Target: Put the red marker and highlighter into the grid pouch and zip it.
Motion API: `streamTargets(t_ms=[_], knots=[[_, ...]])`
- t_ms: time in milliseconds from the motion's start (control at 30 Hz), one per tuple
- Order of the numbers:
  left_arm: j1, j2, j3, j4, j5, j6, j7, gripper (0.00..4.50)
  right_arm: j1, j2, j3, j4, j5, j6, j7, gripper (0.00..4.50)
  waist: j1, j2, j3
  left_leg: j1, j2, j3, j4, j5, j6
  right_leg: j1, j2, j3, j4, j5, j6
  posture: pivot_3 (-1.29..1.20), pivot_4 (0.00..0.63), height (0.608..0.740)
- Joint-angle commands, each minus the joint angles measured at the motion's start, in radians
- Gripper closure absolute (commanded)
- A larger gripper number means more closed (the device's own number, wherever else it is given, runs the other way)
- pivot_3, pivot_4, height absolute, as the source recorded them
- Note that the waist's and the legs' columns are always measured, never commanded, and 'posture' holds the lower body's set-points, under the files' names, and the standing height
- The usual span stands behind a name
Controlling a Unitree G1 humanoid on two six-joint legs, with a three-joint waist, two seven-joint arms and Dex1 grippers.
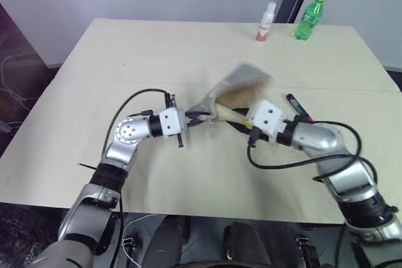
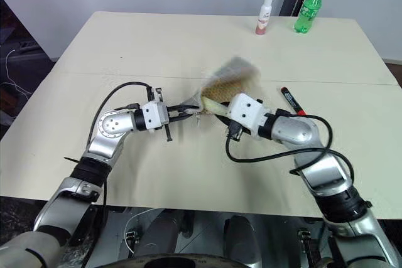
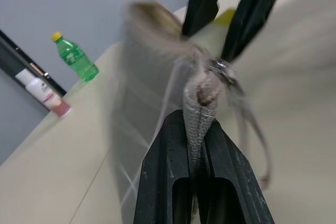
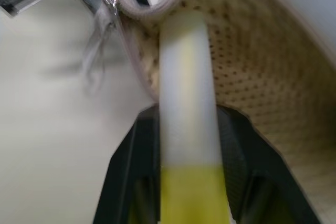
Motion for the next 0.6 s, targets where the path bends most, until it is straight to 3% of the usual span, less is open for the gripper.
streamTargets(t_ms=[33, 333, 600], knots=[[-0.004, -0.026, -0.011, -0.083, -0.073, 0.019, -0.053, 4.50, -0.054, 0.010, 0.097, 0.049, -0.094, -0.158, 0.045, 3.60, 0.005, 0.000, 0.000, 0.000, -0.001, 0.000, 0.000, 0.000, 0.000, 0.000, 0.000, 0.000, 0.000, 0.000, 0.000, 0.00, 0.150, 0.740], [0.001, -0.011, 0.030, -0.108, -0.098, 0.046, -0.093, 4.50, -0.019, -0.021, 0.058, 0.121, -0.147, -0.248, 0.080, 3.60, 0.008, 0.000, 0.000, 0.000, -0.001, 0.000, 0.000, 0.000, 0.000, 0.001, 0.000, 0.000, 0.000, 0.000, 0.000, 0.00, 0.150, 0.740], [0.025, 0.028, 0.032, -0.121, -0.077, 0.017, -0.107, 4.50, -0.022, -0.094, -0.026, 0.116, -0.162, -0.161, 0.088, 3.60, 0.008, 0.000, 0.000, 0.000, -0.001, 0.000, 0.000, 0.000, 0.000, 0.000, 0.000, 0.000, 0.000, 0.000, 0.000, 0.00, 0.150, 0.740]])
